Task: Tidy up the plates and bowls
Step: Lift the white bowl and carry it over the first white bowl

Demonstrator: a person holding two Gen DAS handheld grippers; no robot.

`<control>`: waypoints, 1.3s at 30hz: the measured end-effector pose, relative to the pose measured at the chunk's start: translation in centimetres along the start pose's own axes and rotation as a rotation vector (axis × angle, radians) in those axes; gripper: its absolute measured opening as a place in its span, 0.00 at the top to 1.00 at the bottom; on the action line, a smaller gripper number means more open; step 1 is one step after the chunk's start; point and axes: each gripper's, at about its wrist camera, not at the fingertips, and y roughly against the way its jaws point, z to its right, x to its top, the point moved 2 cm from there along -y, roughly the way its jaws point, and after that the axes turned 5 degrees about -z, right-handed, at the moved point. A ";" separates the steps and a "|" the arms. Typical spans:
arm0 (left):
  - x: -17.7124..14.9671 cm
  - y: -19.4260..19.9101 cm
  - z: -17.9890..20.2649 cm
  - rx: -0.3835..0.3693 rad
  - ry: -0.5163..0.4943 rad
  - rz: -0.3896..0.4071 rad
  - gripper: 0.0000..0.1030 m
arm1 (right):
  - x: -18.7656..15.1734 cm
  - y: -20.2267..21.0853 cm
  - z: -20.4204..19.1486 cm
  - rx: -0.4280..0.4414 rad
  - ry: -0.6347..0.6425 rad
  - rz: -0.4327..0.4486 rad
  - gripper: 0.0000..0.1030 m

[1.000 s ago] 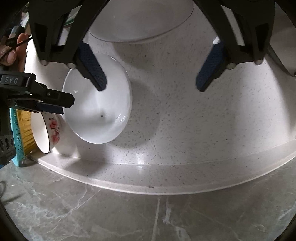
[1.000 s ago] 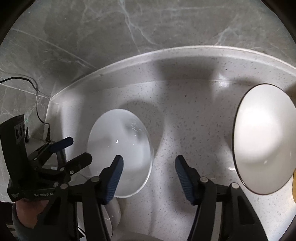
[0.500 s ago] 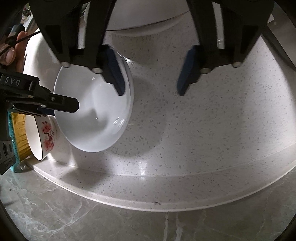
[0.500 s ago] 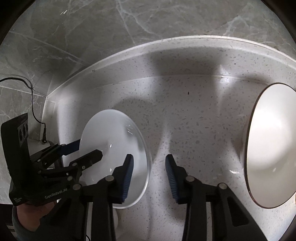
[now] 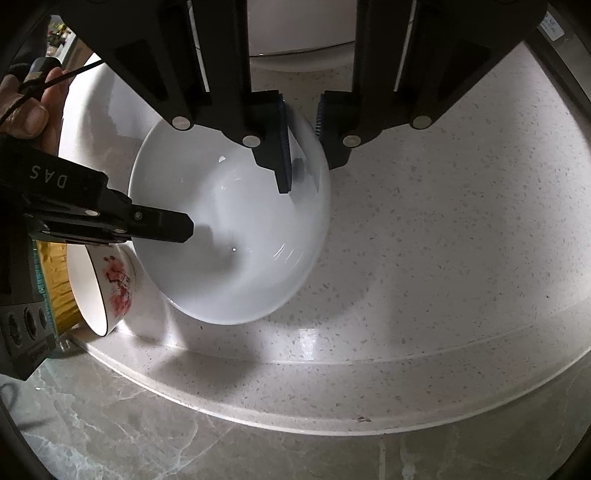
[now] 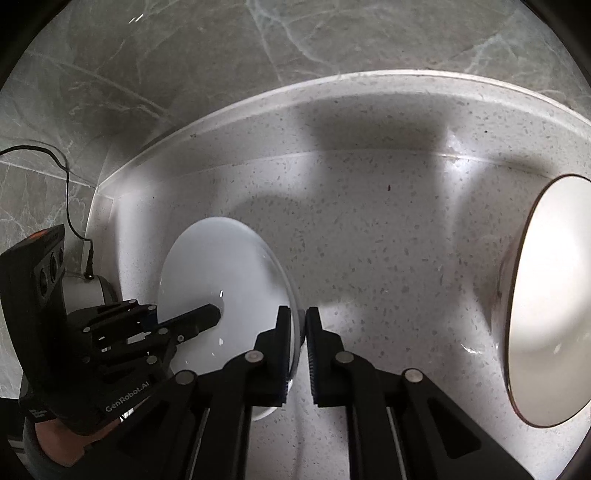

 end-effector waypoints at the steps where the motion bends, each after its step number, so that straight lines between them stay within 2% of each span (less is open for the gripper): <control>1: 0.0 0.0 -0.1 -0.002 0.001 0.003 0.91 | 0.0 0.1 0.1 0.001 0.000 0.000 0.90; 10: -0.4 0.9 -0.5 -0.018 -0.014 0.019 0.91 | -0.1 0.2 -0.1 -0.019 0.009 0.014 0.92; 13: -0.3 1.0 -1.0 -0.044 -0.002 0.018 0.91 | -0.1 0.4 0.0 -0.009 0.007 0.016 0.92; 16: -0.3 1.4 -1.0 -0.039 -0.006 0.020 0.91 | -0.2 0.6 0.2 0.004 0.002 0.018 0.92; 26: -1.3 4.4 -1.6 -0.048 0.012 0.044 0.91 | -0.3 2.2 -1.3 0.014 0.035 0.033 0.91; 32: -3.2 7.2 -2.4 -0.042 0.039 0.075 0.91 | -1.1 3.2 -3.7 0.032 0.088 0.038 0.91; 39: -7.6 10.1 -3.9 -0.035 0.088 0.105 0.91 | -2.3 3.5 -7.0 0.056 0.159 0.025 0.90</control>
